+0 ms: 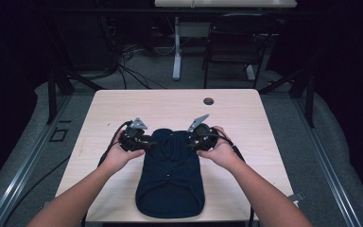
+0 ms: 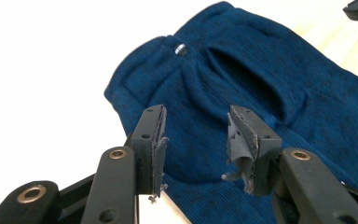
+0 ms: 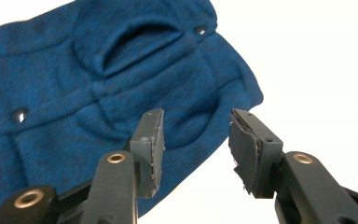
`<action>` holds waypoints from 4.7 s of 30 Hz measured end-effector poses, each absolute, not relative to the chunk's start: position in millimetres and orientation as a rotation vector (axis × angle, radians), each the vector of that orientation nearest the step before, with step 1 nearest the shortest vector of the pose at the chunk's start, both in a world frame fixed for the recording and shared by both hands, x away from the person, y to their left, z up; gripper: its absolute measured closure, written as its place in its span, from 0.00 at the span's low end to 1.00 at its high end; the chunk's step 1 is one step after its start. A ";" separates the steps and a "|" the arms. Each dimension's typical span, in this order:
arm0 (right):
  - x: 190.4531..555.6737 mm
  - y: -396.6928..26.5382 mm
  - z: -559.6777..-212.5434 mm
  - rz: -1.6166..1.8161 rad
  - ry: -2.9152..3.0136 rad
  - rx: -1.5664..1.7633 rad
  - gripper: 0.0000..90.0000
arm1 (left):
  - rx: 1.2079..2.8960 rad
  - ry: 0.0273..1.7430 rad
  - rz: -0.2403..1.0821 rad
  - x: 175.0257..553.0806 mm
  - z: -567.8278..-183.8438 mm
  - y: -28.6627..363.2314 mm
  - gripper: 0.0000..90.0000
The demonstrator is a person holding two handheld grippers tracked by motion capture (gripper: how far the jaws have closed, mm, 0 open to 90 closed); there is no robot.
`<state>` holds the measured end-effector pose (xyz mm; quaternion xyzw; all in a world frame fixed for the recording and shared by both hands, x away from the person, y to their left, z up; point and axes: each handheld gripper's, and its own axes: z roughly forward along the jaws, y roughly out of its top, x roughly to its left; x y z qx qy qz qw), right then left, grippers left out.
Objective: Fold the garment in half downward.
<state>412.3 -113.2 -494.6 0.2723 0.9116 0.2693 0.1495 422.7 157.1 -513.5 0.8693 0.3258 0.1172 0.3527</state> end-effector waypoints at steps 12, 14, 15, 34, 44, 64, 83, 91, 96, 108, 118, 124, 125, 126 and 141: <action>446.4 -98.7 -484.2 0.720 2.636 0.710 0.67 | 2.286 0.805 0.301 446.7 -508.4 146.8 0.68; 451.1 -97.1 -485.4 0.724 2.640 0.714 0.68 | 2.292 0.810 0.313 451.6 -508.9 145.7 0.69; 453.4 -96.3 -485.5 0.711 2.645 0.708 0.68 | 2.292 0.810 0.313 451.6 -508.9 145.7 0.70; 482.6 -98.9 -514.2 0.606 2.644 0.715 0.72 | 2.348 0.874 0.374 490.8 -533.5 142.2 0.72; 489.4 -92.9 -530.7 0.566 2.662 0.737 0.63 | 2.374 0.881 0.395 497.8 -547.9 140.0 0.65; 484.5 -86.4 -540.1 0.496 2.685 0.687 0.85 | 2.441 0.858 0.418 494.4 -553.9 127.4 0.86; 475.8 -94.7 -520.2 0.574 2.653 0.648 0.87 | 2.423 0.811 0.467 487.8 -530.3 130.2 0.88; 475.9 -95.8 -489.6 0.622 2.594 0.635 0.87 | 2.373 0.793 0.549 485.8 -494.3 135.2 0.88; 475.5 -95.7 -467.9 0.646 2.547 0.621 0.87 | 2.347 0.770 0.595 485.3 -473.4 137.5 0.88; 478.1 -97.3 -418.0 0.676 2.437 0.584 0.89 | 2.286 0.727 0.727 484.6 -421.5 137.4 0.88; 472.9 -92.7 -388.1 0.710 2.311 0.573 0.89 | 2.195 0.725 0.856 478.1 -389.8 140.2 0.88; 466.4 -87.5 -371.0 0.764 2.193 0.551 0.89 | 2.124 0.717 0.948 471.9 -378.0 143.9 0.88; 465.7 -87.4 -371.9 0.766 2.193 0.550 0.89 | 2.136 0.708 0.953 471.2 -380.0 144.3 0.88; 464.9 -87.0 -374.4 0.762 2.201 0.547 0.89 | 2.144 0.701 0.953 470.1 -382.6 144.6 0.88; 450.9 -92.8 -410.2 0.724 2.232 0.401 0.90 | 2.212 0.577 0.969 453.2 -415.4 148.1 0.88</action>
